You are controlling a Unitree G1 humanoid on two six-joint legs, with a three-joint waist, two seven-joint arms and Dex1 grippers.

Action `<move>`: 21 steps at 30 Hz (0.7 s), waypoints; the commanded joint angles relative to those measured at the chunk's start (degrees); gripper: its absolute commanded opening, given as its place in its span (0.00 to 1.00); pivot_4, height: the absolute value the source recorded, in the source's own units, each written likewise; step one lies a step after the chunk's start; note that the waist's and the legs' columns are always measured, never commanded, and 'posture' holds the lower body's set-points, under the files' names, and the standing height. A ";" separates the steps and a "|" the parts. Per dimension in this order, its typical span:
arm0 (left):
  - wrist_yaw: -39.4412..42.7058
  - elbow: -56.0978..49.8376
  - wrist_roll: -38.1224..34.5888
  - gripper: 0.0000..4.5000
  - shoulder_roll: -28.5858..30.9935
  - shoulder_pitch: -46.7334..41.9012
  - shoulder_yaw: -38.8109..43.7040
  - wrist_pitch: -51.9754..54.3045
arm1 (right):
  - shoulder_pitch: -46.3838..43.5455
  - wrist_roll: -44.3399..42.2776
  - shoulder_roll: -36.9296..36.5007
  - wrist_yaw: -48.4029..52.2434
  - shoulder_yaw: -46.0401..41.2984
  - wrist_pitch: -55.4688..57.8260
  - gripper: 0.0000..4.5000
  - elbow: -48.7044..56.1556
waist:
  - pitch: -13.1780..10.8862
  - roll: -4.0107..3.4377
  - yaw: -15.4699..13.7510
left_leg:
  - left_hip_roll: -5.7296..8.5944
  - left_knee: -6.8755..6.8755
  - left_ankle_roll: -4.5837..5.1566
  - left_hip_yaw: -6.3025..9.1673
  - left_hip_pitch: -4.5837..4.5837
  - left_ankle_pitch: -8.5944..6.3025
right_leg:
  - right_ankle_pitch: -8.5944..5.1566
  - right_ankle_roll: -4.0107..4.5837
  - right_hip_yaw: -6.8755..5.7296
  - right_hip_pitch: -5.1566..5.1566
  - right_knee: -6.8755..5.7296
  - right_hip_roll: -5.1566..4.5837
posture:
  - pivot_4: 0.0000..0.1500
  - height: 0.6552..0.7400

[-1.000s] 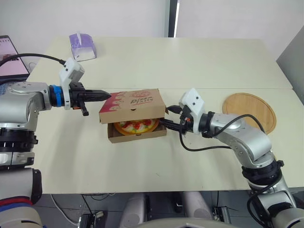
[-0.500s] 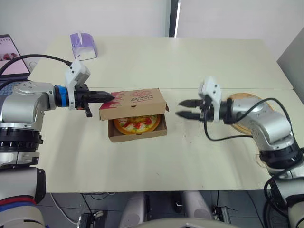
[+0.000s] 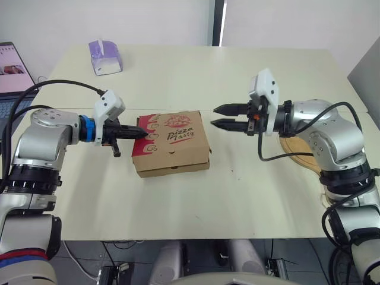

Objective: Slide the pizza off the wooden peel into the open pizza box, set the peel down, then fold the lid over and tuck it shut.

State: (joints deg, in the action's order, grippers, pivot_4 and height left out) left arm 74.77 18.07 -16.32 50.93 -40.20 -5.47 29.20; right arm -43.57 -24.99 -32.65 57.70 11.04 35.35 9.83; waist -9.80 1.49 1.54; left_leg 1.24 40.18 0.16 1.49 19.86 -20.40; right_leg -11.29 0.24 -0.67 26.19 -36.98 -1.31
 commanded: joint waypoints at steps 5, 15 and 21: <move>0.70 -0.20 1.19 0.00 -0.71 -1.71 0.28 -1.92 | 1.81 7.54 -1.27 2.98 5.34 -10.01 0.99 2.45 | 0.00 0.00 0.00 | 0.01 0.03 -0.01 -0.01 0.00 0.00 | 0.00 0.00 0.00 -0.01 -0.01 0.00 | 1.00 1.00; 0.86 -0.38 1.71 0.00 -1.30 -1.56 0.49 -2.24 | 2.96 17.38 1.11 1.02 9.42 -19.45 0.99 -4.48 | 0.00 0.00 0.00 | 0.01 0.05 -0.12 -0.02 0.00 0.07 | 0.00 0.00 0.00 0.00 -0.03 0.00 | 1.00 1.00; 0.81 -1.01 1.81 0.00 -1.73 -0.98 0.42 -2.09 | 2.90 20.52 2.45 0.97 10.08 -23.11 0.99 -7.80 | 0.00 0.00 0.00 | 0.01 0.05 -0.15 -0.02 0.00 0.08 | 0.00 0.00 0.00 -0.01 -0.03 0.00 | 1.00 1.00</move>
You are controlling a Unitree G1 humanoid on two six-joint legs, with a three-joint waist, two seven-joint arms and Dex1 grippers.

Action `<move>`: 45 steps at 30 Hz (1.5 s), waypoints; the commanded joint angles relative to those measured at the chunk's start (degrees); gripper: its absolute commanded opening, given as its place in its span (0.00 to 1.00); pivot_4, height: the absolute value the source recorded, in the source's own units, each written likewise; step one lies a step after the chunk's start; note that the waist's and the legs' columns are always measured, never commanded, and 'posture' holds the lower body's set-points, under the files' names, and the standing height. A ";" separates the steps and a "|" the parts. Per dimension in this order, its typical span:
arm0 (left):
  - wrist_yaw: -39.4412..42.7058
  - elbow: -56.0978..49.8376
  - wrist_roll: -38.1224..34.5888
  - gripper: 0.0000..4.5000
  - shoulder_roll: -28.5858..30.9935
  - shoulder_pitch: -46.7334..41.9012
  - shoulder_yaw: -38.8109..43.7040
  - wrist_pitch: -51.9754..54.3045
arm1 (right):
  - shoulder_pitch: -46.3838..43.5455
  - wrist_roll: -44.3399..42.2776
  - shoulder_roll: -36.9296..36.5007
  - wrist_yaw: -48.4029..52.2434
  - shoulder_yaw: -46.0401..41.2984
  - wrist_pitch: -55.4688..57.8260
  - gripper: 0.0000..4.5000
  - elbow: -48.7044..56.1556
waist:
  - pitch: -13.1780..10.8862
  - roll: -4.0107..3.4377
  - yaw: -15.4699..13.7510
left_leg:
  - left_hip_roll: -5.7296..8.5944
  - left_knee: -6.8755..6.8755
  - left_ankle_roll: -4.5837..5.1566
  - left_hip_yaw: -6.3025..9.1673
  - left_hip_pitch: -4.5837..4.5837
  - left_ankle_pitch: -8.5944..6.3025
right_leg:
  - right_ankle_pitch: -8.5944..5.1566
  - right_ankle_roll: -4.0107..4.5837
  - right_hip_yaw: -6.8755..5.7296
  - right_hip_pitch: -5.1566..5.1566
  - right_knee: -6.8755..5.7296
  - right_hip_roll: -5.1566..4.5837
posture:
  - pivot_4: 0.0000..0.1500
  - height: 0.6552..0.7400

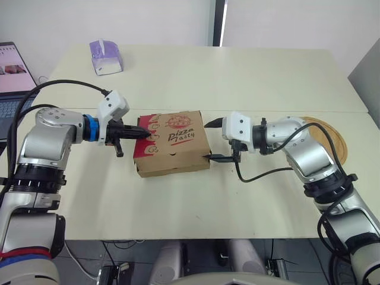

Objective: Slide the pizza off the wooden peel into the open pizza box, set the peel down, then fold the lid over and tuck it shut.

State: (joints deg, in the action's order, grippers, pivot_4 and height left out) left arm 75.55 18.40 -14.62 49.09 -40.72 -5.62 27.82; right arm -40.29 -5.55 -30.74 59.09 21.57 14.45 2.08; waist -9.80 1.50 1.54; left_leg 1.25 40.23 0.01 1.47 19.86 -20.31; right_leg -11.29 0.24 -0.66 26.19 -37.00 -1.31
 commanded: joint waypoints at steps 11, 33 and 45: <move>0.25 -1.50 0.83 0.00 0.19 0.29 0.32 -1.39 | -0.64 3.43 3.35 -1.85 -1.24 -5.05 0.99 -2.97 | 0.00 0.00 0.01 | 0.00 0.00 -0.01 0.00 -0.01 0.01 | 0.00 0.00 0.00 0.00 -0.01 0.00 | 1.00 1.00; -0.04 -3.71 3.12 0.00 -0.82 3.76 -1.81 -4.74 | 4.39 2.19 3.26 -0.68 -2.91 -2.01 0.99 1.97 | 0.01 -0.01 -0.02 | 0.01 0.00 0.00 0.00 -0.03 0.00 | 0.00 0.00 0.01 -0.03 -0.02 0.00 | 1.00 1.00; -0.09 -1.94 3.59 0.00 -1.02 2.79 -2.09 -6.03 | 5.02 0.72 -6.56 3.46 -7.75 -2.67 0.53 -3.17 | 0.01 0.00 -0.08 | 0.02 0.04 0.14 -0.02 -0.07 -0.08 | 0.00 0.00 0.01 -0.08 -0.06 0.00 | 1.00 1.00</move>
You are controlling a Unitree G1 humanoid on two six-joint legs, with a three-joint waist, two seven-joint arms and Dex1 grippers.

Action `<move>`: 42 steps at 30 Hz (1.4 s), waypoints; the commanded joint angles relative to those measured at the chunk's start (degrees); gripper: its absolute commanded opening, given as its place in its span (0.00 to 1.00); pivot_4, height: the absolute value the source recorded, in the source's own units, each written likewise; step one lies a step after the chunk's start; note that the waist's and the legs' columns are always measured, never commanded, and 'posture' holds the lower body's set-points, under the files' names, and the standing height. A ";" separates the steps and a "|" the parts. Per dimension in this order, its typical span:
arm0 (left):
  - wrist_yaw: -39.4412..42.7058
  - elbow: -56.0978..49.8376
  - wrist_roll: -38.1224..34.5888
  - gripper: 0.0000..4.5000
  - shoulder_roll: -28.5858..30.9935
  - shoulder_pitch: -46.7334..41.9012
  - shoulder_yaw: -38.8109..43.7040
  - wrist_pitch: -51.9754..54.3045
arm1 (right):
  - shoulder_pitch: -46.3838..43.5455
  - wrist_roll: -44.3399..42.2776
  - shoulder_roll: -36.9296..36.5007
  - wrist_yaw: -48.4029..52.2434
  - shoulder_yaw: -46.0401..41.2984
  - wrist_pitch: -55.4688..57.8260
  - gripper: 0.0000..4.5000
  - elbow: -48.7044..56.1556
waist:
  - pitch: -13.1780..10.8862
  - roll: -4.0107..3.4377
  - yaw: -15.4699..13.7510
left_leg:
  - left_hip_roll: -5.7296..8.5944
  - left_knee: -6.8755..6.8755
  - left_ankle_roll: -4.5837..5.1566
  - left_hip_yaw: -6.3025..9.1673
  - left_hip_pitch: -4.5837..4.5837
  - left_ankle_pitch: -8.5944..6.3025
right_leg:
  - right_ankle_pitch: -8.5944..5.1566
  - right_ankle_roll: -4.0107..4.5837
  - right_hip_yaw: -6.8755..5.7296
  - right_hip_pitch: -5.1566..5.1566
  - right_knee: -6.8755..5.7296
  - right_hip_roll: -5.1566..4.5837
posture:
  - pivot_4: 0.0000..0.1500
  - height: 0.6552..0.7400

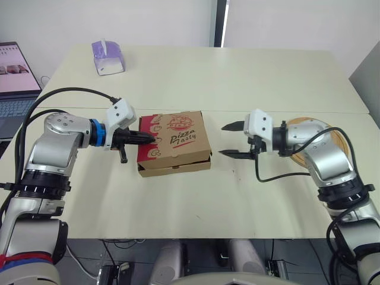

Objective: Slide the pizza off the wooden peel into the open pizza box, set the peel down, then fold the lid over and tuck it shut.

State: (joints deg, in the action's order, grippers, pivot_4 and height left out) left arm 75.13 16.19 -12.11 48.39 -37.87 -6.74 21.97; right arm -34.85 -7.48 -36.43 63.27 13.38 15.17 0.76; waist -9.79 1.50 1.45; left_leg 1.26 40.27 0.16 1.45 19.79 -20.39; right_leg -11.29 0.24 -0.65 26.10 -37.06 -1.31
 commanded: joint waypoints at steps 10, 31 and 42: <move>0.65 1.32 1.73 0.00 -0.41 -0.63 -0.83 -0.85 | -1.59 7.52 6.96 -4.34 4.95 -7.31 0.01 -8.39 | 0.01 0.00 0.04 | 0.00 0.03 -0.03 -0.02 0.00 0.02 | 0.00 0.00 0.02 0.01 -0.04 0.00 | 1.00 1.00; 0.97 2.53 2.59 0.00 -1.10 -1.63 -1.41 -1.59 | 0.30 4.37 12.29 -5.00 5.57 -1.44 0.01 -1.58 | 0.02 -0.01 0.03 | 0.00 0.14 -0.04 0.03 0.02 0.03 | 0.00 0.00 0.00 0.00 -0.09 0.00 | 1.00 1.00; 1.25 3.63 4.31 0.00 -1.02 -1.48 -2.19 -3.74 | 1.18 5.08 14.30 -5.62 6.30 -0.87 0.01 -2.72 | 0.02 -0.01 0.04 | 0.00 0.23 -0.03 0.04 0.01 0.02 | 0.00 0.00 0.00 0.00 -0.17 0.01 | 1.00 1.00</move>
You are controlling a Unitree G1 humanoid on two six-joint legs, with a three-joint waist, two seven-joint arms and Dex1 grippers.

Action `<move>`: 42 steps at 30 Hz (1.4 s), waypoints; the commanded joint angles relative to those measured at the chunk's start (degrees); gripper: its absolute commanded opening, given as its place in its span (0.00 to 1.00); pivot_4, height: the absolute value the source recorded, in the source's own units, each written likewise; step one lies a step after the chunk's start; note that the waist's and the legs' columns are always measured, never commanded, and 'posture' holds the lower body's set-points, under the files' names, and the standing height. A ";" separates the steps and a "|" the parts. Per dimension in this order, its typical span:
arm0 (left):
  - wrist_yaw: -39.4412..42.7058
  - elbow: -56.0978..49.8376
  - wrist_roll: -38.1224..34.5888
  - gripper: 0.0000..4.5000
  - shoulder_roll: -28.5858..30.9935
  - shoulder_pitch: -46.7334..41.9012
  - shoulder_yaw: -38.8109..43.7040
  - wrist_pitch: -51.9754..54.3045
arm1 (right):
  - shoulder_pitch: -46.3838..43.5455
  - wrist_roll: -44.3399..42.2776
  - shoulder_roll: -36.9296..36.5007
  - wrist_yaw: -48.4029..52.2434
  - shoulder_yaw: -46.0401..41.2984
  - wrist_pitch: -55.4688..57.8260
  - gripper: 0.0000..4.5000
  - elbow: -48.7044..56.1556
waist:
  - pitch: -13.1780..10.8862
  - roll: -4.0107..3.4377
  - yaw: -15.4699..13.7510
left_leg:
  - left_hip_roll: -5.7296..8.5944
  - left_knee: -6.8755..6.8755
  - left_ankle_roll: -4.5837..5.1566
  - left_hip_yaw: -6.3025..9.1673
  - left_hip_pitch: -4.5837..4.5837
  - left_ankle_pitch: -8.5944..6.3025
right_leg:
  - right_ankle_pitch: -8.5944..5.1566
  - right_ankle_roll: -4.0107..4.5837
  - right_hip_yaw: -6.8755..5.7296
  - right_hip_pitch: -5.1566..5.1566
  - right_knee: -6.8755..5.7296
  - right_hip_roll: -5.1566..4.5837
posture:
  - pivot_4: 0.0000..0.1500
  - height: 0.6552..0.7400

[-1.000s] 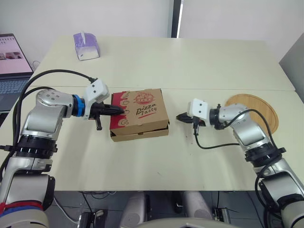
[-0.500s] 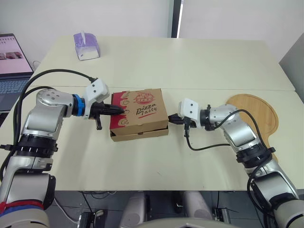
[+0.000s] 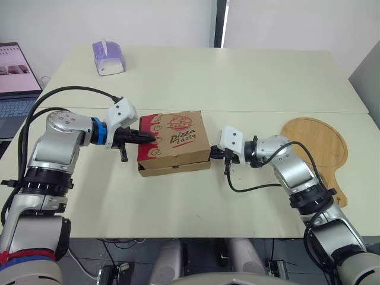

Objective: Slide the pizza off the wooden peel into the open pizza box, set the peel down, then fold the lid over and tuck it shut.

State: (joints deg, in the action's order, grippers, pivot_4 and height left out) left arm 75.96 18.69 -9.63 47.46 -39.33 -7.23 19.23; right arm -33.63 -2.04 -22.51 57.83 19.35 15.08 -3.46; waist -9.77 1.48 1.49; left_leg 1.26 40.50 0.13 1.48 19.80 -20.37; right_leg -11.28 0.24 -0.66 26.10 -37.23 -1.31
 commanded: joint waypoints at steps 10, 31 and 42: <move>-0.47 5.00 5.08 0.00 -0.49 -0.56 -3.26 -7.77 | -0.94 1.97 -2.34 -0.11 -0.11 -3.39 0.01 0.68 | 0.02 -0.02 -0.02 | 0.01 0.07 0.02 0.01 -0.02 -0.01 | 0.00 0.00 -0.01 -0.04 -0.04 0.00 | 1.00 1.00; 0.49 10.42 6.13 0.00 -0.85 -3.81 -3.35 -11.20 | -2.88 -8.92 -5.05 2.82 -7.38 -1.45 0.01 7.96 | 0.02 -0.02 0.01 | 0.00 0.26 0.07 0.01 -0.04 -0.04 | 0.01 -0.01 0.01 -0.05 -0.29 0.01 | 1.00 1.00; 0.90 9.67 6.29 0.00 -0.80 -3.37 -2.97 -10.75 | -4.09 5.10 -3.60 0.49 8.19 -2.59 0.01 16.75 | 0.02 -0.02 0.03 | 0.02 0.30 0.07 0.01 -0.04 -0.04 | 0.00 0.00 0.00 -0.03 -0.34 0.01 | 1.00 1.00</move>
State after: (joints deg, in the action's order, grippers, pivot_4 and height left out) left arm 76.88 27.65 -5.19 46.33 -43.44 -9.28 8.07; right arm -36.57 1.23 -25.22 58.46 26.93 14.01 11.19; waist -9.75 1.47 1.52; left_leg 1.28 40.80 0.20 1.50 19.77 -20.41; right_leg -11.28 0.23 -0.66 26.07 -37.57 -1.29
